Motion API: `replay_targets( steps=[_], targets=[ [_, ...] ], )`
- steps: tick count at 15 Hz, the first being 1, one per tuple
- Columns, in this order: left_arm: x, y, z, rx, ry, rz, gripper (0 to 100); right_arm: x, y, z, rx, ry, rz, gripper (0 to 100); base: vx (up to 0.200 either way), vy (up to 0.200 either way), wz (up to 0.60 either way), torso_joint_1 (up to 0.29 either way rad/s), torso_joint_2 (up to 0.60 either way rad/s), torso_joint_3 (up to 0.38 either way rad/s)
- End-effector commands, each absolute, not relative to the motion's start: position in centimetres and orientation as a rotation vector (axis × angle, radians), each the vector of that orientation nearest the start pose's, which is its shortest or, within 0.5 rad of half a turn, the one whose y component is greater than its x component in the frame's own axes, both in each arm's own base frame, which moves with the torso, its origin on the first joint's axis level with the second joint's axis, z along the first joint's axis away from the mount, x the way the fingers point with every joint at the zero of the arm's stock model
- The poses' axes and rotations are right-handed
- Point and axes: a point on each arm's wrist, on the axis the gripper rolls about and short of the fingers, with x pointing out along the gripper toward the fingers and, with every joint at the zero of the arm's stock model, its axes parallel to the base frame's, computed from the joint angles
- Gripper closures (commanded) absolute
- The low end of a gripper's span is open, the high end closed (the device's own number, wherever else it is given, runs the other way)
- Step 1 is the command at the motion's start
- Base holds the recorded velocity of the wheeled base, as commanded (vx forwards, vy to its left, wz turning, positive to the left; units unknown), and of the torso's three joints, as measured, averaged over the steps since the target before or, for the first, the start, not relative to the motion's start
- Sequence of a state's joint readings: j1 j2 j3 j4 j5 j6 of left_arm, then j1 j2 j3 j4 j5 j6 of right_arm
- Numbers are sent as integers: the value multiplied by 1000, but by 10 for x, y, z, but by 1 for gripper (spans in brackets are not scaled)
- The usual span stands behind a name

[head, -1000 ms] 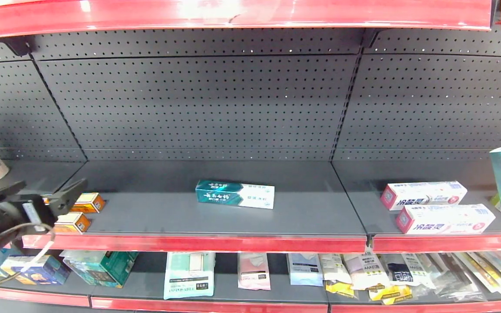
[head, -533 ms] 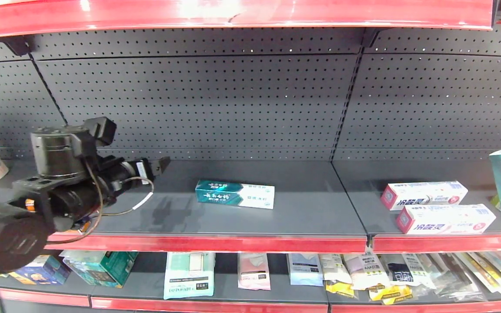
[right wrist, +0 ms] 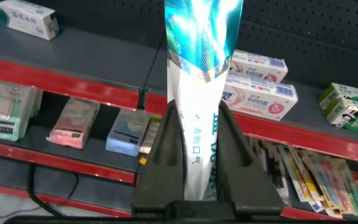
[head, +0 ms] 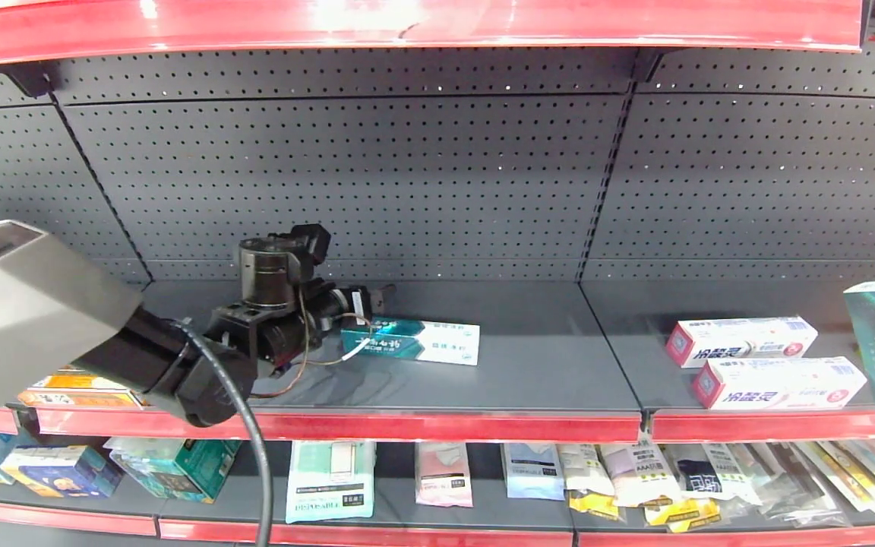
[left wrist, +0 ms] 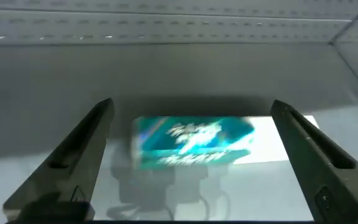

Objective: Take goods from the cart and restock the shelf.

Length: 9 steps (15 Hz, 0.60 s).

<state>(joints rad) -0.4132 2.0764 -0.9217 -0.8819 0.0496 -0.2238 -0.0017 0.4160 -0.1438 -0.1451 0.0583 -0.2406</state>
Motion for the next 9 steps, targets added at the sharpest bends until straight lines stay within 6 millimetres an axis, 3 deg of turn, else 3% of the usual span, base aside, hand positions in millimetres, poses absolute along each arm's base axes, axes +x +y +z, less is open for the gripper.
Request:
replay_targets(
  steps=[1, 4, 9],
  targets=[
    [363, -164, 92, -150, 332, -366, 0, 4, 1, 130, -251, 104, 71, 100, 0, 0, 0, 0, 0, 0],
    [368, -168, 85, -147, 370, -397, 0, -9, 1, 126, -267, 117, 73, 100, 0, 0, 0, 0, 0, 0],
    [388, -177, 84, -144, 404, -420, 0, -13, 1, 124, -278, 128, 76, 100, 0, 0, 0, 0, 0, 0]
  ],
)
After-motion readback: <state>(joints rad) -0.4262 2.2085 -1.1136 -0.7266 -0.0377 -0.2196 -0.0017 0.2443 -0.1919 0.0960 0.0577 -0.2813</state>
